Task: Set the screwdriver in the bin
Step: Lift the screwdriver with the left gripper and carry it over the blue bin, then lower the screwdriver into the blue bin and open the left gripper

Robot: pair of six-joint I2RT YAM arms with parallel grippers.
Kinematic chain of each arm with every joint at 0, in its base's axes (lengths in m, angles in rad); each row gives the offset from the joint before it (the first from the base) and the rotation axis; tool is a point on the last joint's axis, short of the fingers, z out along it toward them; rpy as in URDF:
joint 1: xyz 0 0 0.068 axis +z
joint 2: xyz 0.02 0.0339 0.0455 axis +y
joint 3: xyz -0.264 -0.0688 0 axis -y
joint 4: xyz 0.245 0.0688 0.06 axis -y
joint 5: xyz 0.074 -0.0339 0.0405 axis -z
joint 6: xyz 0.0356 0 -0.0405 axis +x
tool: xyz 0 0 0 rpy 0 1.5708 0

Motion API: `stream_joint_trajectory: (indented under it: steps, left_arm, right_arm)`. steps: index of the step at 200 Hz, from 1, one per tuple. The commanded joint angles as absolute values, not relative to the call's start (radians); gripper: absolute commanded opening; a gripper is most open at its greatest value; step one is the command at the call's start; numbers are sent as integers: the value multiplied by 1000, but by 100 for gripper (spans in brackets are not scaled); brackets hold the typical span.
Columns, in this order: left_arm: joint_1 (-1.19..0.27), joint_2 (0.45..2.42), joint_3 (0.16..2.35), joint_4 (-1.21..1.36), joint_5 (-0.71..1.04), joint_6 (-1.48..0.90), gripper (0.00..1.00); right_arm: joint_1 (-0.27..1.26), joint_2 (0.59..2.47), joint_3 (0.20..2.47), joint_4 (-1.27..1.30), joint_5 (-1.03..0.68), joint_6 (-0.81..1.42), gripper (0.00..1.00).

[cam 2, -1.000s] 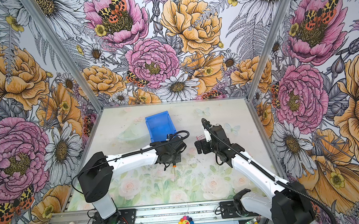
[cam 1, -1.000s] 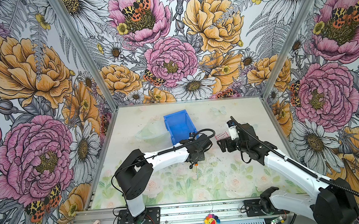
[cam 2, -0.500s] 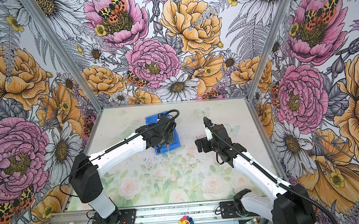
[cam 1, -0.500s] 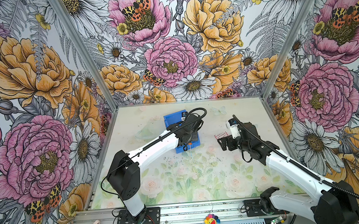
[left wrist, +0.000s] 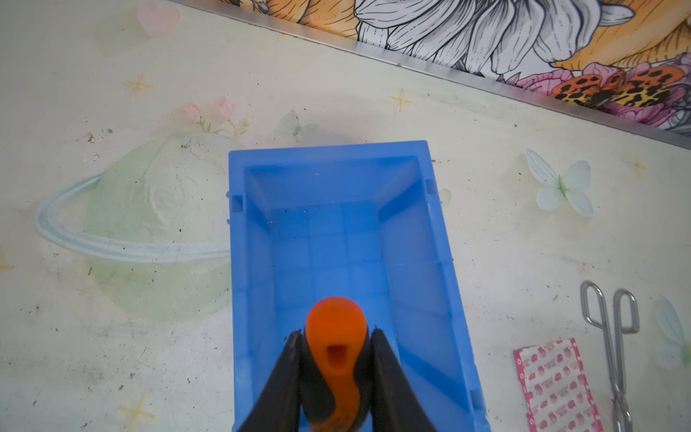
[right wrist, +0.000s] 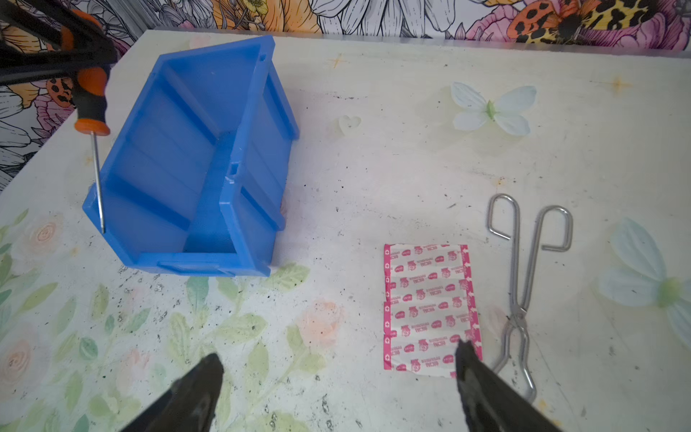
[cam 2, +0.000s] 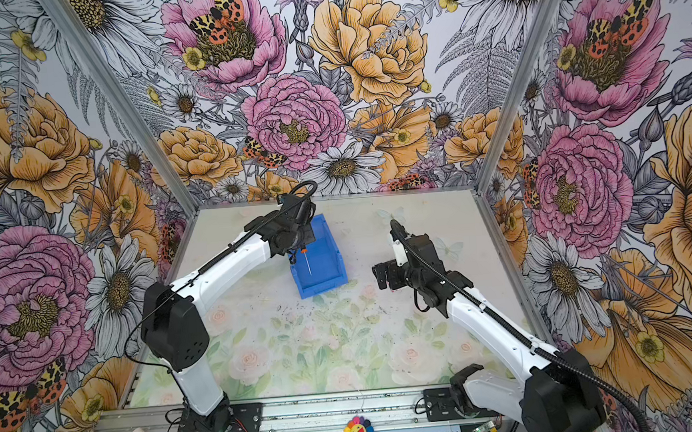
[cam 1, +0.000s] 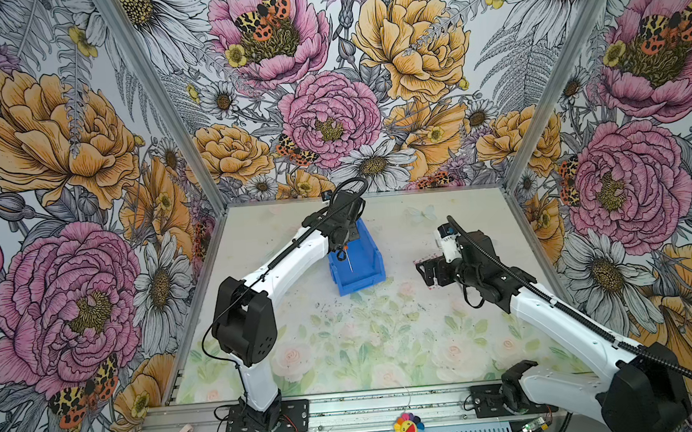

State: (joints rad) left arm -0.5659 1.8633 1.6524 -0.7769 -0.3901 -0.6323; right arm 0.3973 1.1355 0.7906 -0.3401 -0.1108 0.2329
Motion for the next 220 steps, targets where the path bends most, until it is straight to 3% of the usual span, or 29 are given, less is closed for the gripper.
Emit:
stream_joint_trajectory:
  steps: [1,104,200,220]
  left_arm:
    - [-560,1933,1716,-765,-415,-639,0]
    - [-536,2153,1861,-766,-399,-663,0]
    - [-551,2241,1862,-767,-373,-672,0]
    - [-553,2246,1864,-767,-367,-668,5]
  right_arm:
    - [387,1139,819,-329,-120,245,98]
    - [379,1132,815,-332,-133,245,98]
    - [379,1142,813,-331,-132,245,98]
    - [379,1144,813,-330,-131,244,98]
